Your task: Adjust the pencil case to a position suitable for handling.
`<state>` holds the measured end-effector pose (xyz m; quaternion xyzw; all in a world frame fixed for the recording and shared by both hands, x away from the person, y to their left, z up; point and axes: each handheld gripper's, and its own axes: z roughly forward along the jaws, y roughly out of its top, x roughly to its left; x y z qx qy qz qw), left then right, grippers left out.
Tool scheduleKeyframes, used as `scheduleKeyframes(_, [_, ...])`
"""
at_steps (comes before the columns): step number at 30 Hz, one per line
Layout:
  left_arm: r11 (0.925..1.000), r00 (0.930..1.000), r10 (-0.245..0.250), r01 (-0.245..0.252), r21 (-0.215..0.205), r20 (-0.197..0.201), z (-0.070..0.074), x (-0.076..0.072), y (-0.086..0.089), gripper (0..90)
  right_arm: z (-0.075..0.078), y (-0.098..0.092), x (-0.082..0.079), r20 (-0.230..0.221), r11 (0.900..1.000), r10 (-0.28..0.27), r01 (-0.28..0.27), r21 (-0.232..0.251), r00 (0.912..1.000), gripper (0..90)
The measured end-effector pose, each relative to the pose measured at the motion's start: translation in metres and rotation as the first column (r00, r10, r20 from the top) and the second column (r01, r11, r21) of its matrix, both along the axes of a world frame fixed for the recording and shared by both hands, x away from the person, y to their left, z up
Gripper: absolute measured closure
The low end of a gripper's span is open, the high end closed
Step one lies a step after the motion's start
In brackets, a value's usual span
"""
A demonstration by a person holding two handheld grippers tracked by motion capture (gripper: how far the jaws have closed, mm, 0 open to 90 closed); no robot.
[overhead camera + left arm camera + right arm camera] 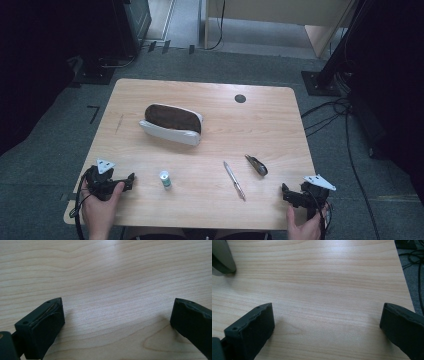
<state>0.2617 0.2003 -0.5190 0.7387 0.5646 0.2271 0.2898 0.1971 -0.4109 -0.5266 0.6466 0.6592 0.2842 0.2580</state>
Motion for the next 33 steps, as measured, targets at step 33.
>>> scheduleKeyframes(33, [1.0000,1.0000,0.002,-0.002,0.001,0.001,0.000,0.000,0.000,0.0,0.029,0.007,-0.006,0.070,1.000,0.003,-0.003,-0.004,0.9976,12.0])
